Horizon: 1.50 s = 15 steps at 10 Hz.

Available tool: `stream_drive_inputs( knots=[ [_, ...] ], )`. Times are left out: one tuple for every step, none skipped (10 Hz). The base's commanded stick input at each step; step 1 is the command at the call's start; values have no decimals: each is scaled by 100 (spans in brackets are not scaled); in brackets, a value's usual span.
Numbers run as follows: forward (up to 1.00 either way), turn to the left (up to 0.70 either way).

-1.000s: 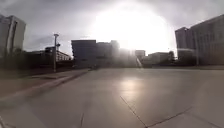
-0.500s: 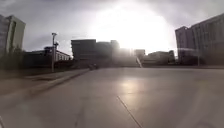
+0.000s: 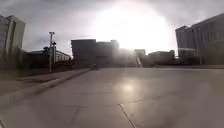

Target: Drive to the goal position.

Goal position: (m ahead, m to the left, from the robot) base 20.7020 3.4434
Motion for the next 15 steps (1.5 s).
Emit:
stream_drive_inputs(
  knots=[
    [85, 0],
    [85, 0],
    [85, 0],
    [85, 0],
    [85, 0],
    [85, 0],
    [85, 0],
    [85, 0],
    [85, 0],
    [85, 0],
    [85, 0],
    [85, 0],
    [85, 0],
    [85, 0],
    [85, 0]
  ],
)
